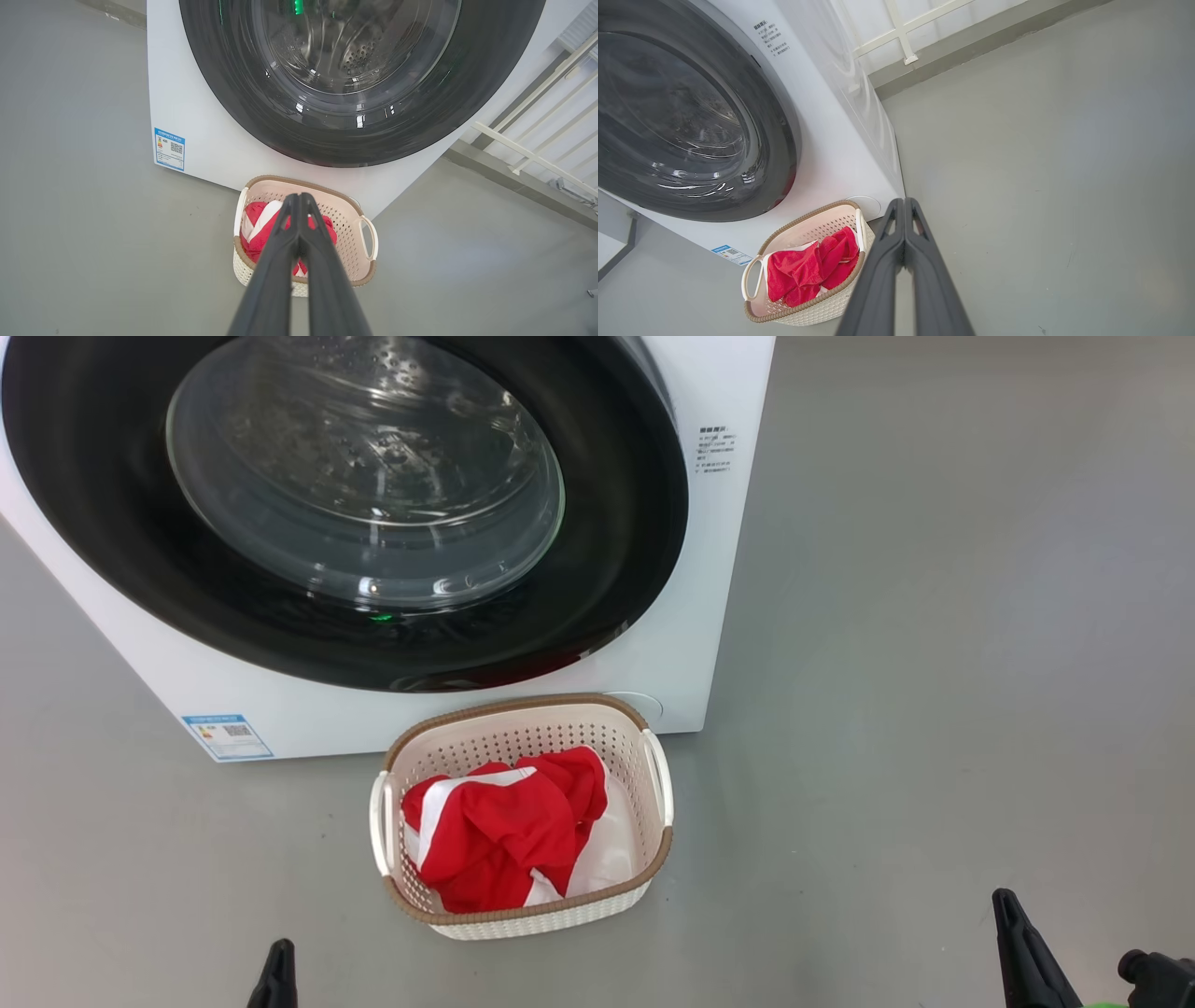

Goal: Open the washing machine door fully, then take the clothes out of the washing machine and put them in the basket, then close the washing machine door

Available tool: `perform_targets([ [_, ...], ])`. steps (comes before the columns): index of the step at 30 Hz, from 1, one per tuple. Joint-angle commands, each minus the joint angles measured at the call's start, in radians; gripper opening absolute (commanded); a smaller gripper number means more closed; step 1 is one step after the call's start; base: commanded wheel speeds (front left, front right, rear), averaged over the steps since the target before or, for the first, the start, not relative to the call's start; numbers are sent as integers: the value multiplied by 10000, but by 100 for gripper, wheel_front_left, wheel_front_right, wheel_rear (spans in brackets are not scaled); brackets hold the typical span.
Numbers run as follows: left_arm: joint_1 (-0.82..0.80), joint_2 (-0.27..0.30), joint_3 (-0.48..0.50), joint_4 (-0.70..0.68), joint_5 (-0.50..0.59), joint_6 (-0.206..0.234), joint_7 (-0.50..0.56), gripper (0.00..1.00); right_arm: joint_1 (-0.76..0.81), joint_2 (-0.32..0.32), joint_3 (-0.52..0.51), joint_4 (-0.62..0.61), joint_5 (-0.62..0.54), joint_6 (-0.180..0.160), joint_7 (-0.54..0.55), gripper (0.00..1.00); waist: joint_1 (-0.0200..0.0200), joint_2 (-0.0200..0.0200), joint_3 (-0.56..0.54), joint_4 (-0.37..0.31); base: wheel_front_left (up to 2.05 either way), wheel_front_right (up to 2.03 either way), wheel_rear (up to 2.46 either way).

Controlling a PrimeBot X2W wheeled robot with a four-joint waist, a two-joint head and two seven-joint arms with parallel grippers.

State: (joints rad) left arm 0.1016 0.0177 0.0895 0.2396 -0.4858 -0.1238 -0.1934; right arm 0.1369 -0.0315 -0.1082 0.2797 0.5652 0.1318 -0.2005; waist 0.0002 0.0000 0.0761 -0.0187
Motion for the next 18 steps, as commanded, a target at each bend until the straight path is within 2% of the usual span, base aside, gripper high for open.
perform_targets([
  [1,-343,156,45,-179,-282,-12,47,0,-338,-166,54,-219,264,-2,41,0,-2,0,-8,2,0,0,0],
  [18,-629,214,37,-142,-2120,-21,512,0,-682,-201,79,-242,1976,-4,517,0,-2,0,-126,33,0,0,0],
])
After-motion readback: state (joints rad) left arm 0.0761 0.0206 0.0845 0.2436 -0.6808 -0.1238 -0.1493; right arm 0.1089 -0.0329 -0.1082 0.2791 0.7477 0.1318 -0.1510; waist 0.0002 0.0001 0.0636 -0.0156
